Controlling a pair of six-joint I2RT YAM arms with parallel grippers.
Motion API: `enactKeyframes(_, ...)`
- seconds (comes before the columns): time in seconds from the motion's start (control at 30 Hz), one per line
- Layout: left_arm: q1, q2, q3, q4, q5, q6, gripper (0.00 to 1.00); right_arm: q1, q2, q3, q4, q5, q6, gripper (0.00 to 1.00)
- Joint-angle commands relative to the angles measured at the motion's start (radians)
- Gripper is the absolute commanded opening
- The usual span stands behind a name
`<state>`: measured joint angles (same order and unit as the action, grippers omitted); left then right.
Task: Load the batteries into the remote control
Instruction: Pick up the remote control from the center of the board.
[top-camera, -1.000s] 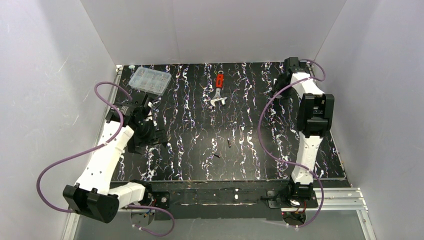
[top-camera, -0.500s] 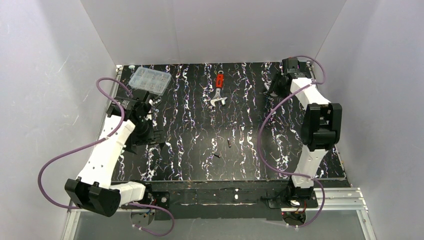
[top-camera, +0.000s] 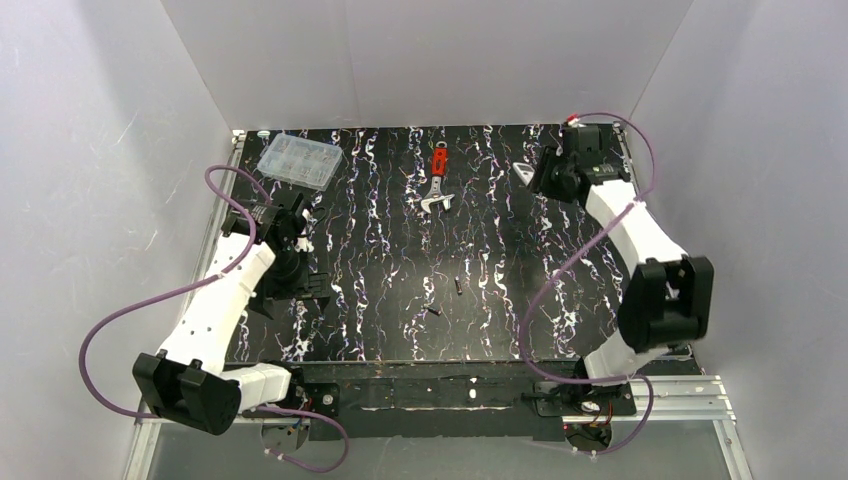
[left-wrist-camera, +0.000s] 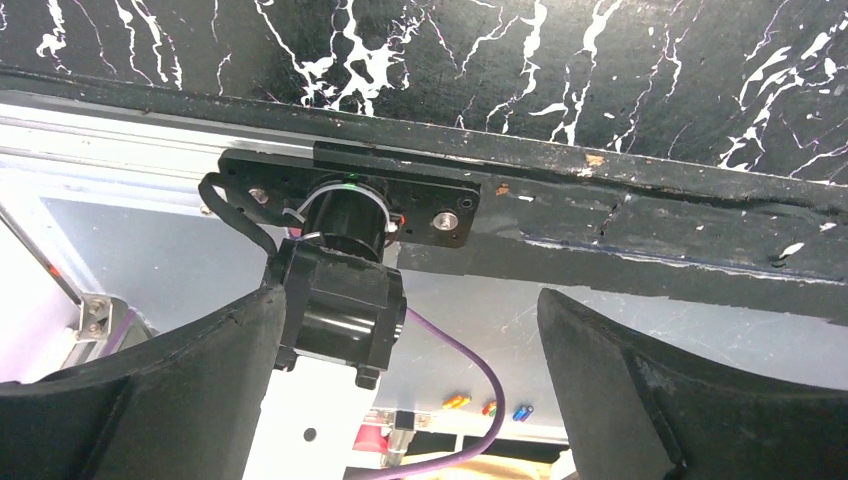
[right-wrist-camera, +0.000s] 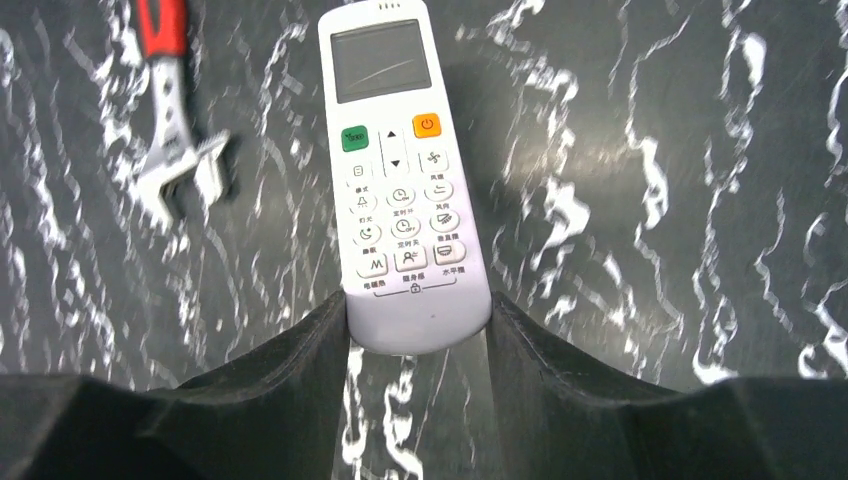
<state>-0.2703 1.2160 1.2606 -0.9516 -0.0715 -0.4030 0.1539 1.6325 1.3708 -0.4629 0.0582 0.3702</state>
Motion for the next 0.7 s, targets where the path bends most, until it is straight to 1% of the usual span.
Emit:
enactKeyframes(0.0,0.003,0.014,-0.006,-0.399,0.046,0.035,0.98,0.056,-0.201,-0.157,0.045,-0.039,0.006,0.01)
enactKeyframes(0.07,0.003,0.019,-0.015,-0.41,0.044,0.04,0.98,0.103,-0.291,-0.264,0.051,-0.018,0.013,0.01)
enactKeyframes(0.17,0.003,0.017,-0.034,-0.446,-0.002,0.019,0.98,0.185,-0.419,-0.388,0.055,0.013,0.051,0.01)
enactKeyframes(0.23,0.003,0.007,-0.044,-0.474,-0.031,-0.006,0.98,0.22,-0.476,-0.455,0.064,0.013,0.081,0.01)
enactKeyframes(0.3,0.003,-0.011,-0.052,-0.492,-0.032,-0.026,0.98,0.246,-0.515,-0.511,0.075,0.015,0.103,0.01)
enactKeyframes(0.4,0.003,-0.043,-0.076,-0.501,0.003,-0.045,0.98,0.273,-0.555,-0.579,0.11,0.009,0.099,0.01)
enactKeyframes(0.47,0.002,-0.057,-0.114,-0.502,0.046,-0.042,0.98,0.291,-0.569,-0.594,0.1,0.01,0.095,0.01)
enactKeyframes(0.6,0.001,-0.077,-0.162,-0.469,0.151,-0.05,0.98,0.329,-0.597,-0.622,0.082,0.011,0.103,0.01)
enactKeyframes(0.67,0.001,-0.09,-0.177,-0.423,0.195,-0.054,0.98,0.356,-0.615,-0.652,0.081,0.02,0.116,0.01)
